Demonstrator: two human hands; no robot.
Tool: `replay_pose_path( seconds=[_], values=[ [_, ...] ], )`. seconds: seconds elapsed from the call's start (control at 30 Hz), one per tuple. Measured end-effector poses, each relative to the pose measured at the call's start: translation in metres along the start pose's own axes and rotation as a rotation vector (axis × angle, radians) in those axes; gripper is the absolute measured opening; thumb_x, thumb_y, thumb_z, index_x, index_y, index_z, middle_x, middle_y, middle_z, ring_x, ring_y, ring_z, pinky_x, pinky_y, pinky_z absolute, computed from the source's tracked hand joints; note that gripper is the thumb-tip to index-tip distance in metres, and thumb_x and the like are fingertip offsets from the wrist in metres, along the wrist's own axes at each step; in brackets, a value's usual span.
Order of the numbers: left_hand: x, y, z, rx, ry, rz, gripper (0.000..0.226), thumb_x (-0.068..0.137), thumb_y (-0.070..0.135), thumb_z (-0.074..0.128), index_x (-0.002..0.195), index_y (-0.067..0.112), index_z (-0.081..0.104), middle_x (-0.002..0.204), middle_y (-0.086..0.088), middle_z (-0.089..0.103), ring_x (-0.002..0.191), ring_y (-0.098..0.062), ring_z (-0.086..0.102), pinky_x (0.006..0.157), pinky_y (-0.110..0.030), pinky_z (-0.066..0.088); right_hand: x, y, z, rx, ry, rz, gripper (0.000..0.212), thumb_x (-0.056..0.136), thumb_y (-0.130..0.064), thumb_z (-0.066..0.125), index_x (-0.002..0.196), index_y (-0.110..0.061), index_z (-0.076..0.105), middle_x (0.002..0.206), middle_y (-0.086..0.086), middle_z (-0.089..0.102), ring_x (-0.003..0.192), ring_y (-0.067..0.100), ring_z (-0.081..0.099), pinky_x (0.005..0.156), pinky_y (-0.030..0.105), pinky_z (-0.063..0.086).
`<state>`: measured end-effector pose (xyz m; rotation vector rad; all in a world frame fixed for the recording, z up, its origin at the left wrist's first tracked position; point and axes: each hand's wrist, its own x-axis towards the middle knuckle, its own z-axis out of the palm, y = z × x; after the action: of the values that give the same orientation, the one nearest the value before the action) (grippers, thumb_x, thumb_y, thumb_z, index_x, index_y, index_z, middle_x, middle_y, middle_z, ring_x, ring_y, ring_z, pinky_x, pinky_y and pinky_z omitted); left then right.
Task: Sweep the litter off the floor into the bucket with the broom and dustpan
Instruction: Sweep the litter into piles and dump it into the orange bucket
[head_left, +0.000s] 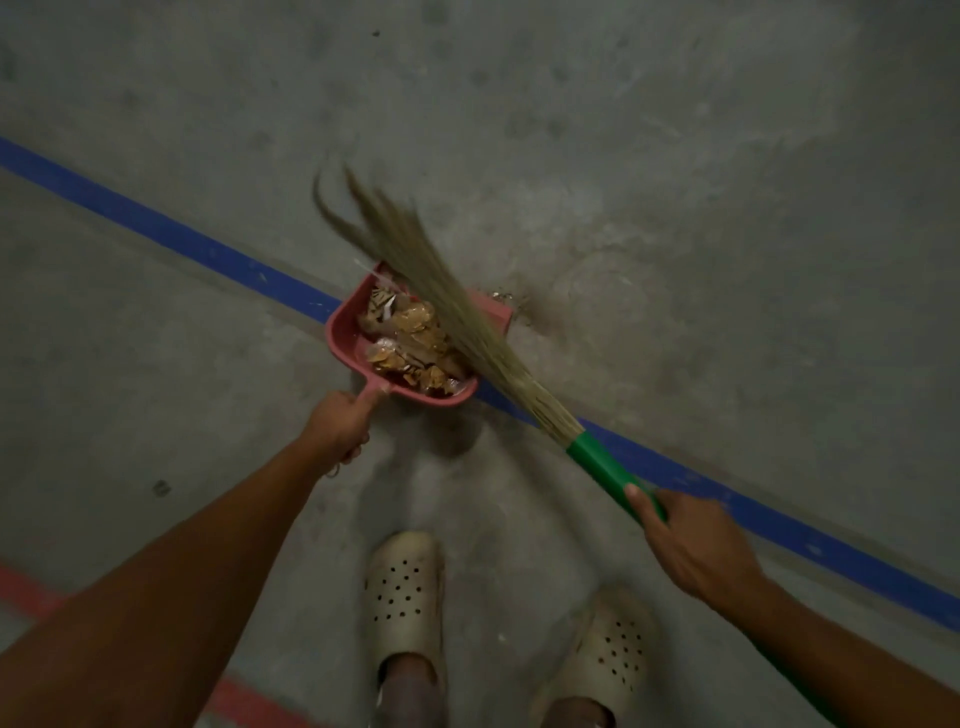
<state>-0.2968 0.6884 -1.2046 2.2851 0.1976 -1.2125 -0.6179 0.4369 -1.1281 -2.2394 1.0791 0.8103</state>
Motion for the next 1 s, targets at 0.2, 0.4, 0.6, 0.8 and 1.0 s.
replay_pose_path(
  seconds=[0.2, 0.4, 0.6, 0.8, 1.0],
  values=[
    [-0.018, -0.037, 0.001, -0.001, -0.07, 0.062, 0.057, 0.093, 0.064, 0.055, 0.077, 0.009, 0.054, 0.056, -0.006, 0.05, 0.039, -0.013, 0.039, 0.039, -0.023, 0.031, -0.031, 0.033, -0.005, 0.057, 0.108, 0.052, 0.064, 0.089, -0.068, 0.017, 0.082, -0.022, 0.061, 0.064, 0.001, 0.061, 0.059, 0.014, 0.058, 0.056, 0.028, 0.047],
    [-0.026, -0.056, 0.007, 0.018, -0.071, 0.052, 0.055, 0.095, 0.06, 0.055, 0.075, 0.009, 0.053, 0.054, -0.005, 0.048, 0.037, -0.013, 0.036, 0.04, -0.022, 0.031, -0.004, 0.045, -0.002, 0.202, 0.112, 0.265, 0.069, 0.096, -0.067, 0.022, 0.082, -0.012, 0.062, 0.067, 0.012, 0.066, 0.058, 0.026, 0.066, 0.062, 0.039, 0.059],
    [-0.023, -0.048, 0.012, 0.082, -0.047, 0.049, 0.06, 0.094, 0.065, 0.053, 0.074, 0.009, 0.053, 0.055, -0.006, 0.051, 0.039, -0.016, 0.041, 0.042, -0.023, 0.034, 0.001, 0.025, 0.015, 0.17, 0.042, 0.222, 0.065, 0.101, -0.062, 0.026, 0.077, -0.012, 0.061, 0.064, 0.01, 0.064, 0.058, 0.024, 0.065, 0.057, 0.033, 0.056],
    [-0.025, -0.036, 0.014, 0.068, -0.057, 0.022, 0.059, 0.094, 0.066, 0.052, 0.08, 0.009, 0.052, 0.06, -0.006, 0.05, 0.043, -0.015, 0.04, 0.042, -0.024, 0.032, -0.053, 0.025, 0.02, -0.02, -0.044, 0.122, 0.056, 0.097, -0.067, 0.023, 0.079, -0.025, 0.056, 0.067, -0.003, 0.062, 0.061, 0.01, 0.061, 0.057, 0.026, 0.048],
    [-0.028, -0.034, 0.01, 0.036, -0.049, 0.039, 0.059, 0.092, 0.066, 0.054, 0.082, 0.008, 0.056, 0.06, -0.006, 0.051, 0.041, -0.014, 0.041, 0.04, -0.023, 0.033, -0.087, 0.054, 0.005, -0.088, 0.055, 0.15, 0.074, 0.08, -0.083, -0.002, 0.083, -0.032, 0.051, 0.065, -0.003, 0.061, 0.061, 0.007, 0.057, 0.056, 0.027, 0.044]
  ],
)
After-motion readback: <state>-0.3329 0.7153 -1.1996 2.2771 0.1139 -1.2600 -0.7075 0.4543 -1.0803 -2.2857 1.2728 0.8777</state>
